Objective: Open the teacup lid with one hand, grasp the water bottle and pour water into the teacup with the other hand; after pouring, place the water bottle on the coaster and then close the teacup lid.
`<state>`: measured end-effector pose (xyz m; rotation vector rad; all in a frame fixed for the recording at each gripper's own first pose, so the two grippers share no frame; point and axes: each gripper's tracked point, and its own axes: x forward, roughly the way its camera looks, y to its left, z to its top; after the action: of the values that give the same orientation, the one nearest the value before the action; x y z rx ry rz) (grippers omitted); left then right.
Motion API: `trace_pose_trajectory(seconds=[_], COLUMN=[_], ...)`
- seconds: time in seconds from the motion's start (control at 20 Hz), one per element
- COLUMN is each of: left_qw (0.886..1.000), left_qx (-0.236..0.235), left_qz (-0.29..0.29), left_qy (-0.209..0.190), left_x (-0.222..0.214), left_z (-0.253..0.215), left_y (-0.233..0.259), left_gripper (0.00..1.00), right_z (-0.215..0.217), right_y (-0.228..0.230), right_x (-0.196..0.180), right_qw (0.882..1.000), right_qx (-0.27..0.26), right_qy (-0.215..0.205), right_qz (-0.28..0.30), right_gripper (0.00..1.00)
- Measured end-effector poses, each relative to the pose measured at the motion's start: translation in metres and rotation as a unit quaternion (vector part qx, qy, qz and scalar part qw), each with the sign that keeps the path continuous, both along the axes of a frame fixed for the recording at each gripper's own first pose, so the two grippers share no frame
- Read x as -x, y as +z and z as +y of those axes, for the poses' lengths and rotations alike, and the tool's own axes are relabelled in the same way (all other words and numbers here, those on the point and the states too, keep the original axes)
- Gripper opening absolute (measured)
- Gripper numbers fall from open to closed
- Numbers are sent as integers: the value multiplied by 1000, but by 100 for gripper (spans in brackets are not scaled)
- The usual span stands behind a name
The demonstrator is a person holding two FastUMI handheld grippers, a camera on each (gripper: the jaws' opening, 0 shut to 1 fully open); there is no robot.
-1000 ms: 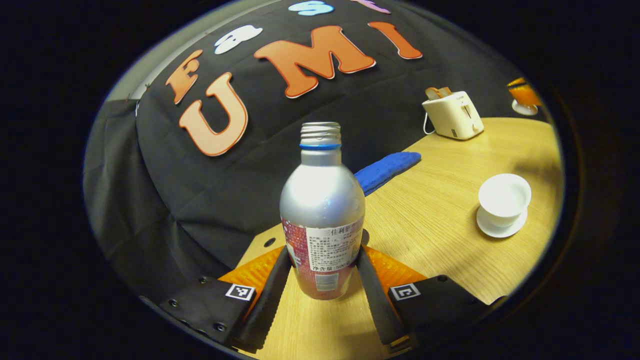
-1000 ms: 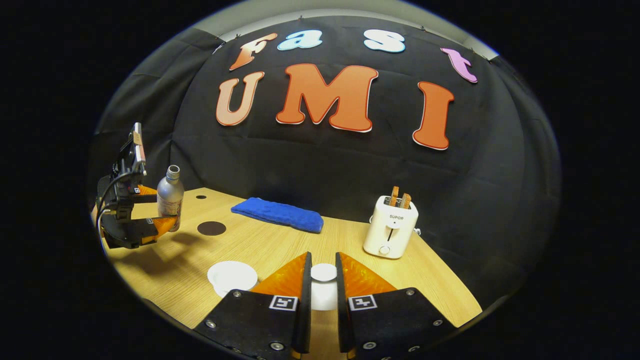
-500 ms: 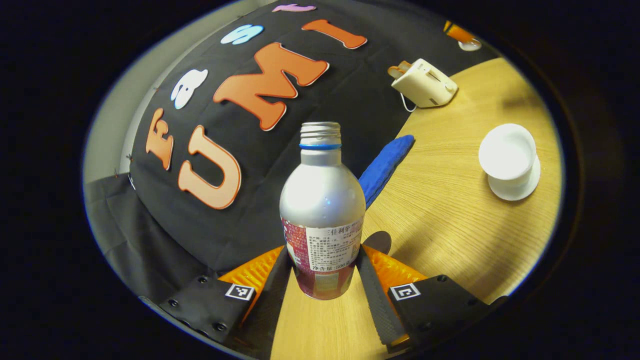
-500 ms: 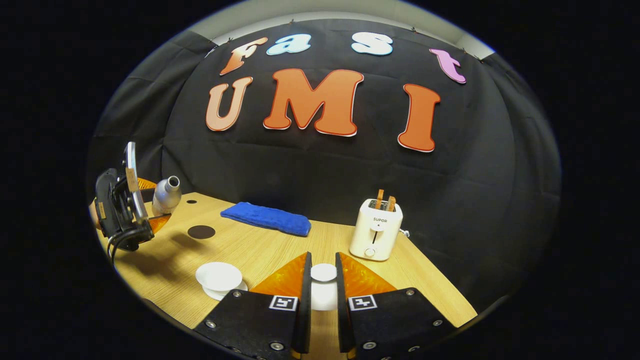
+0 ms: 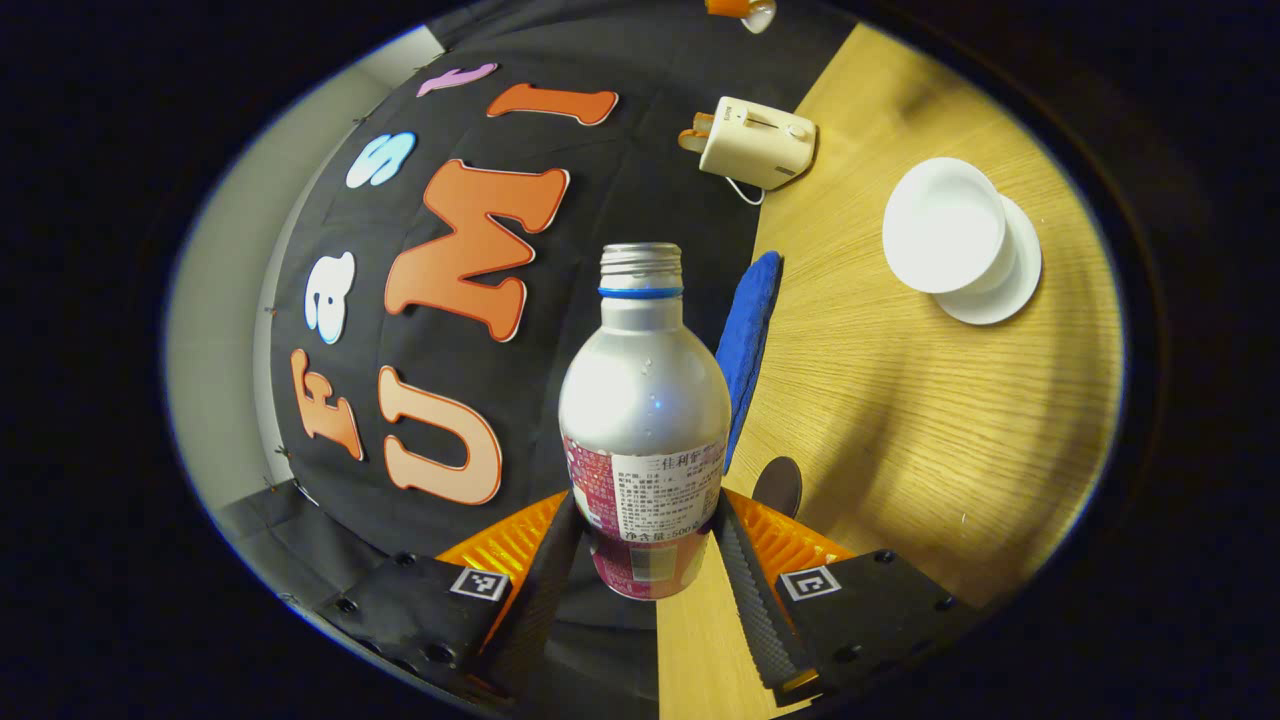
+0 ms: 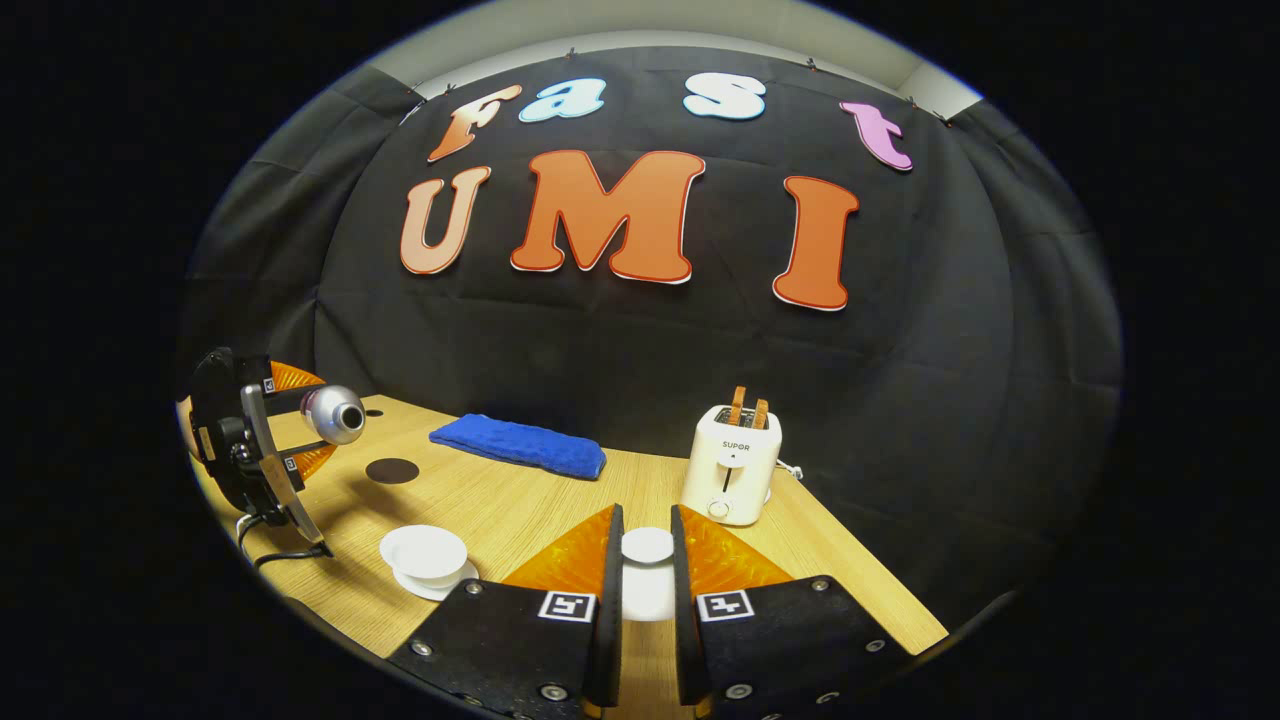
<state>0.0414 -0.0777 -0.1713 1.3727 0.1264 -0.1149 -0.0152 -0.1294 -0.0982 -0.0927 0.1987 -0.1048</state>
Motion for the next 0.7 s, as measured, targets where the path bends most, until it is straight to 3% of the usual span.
trace_pose_trajectory(seconds=[0.3,0.45,0.55,0.7], left_qw=[996,993,989,985], left_qx=[-79,-109,-133,-158], left_qz=[-23,-27,-34,-42], left_qy=[-25,-38,-47,-60], left_x=[-1,0,0,-2], left_z=[-3,-6,-10,-16], left_y=[12,17,19,24], left_gripper=[80,80,87,84], right_z=[-6,-7,-7,-10], right_y=[4,5,5,5], right_x=[6,8,10,12], right_qw=[1000,1000,1000,1000], right_qx=[2,4,3,2], right_qy=[-2,-4,-4,-4], right_qz=[-6,-7,-7,-8], right_gripper=[23,23,23,23])
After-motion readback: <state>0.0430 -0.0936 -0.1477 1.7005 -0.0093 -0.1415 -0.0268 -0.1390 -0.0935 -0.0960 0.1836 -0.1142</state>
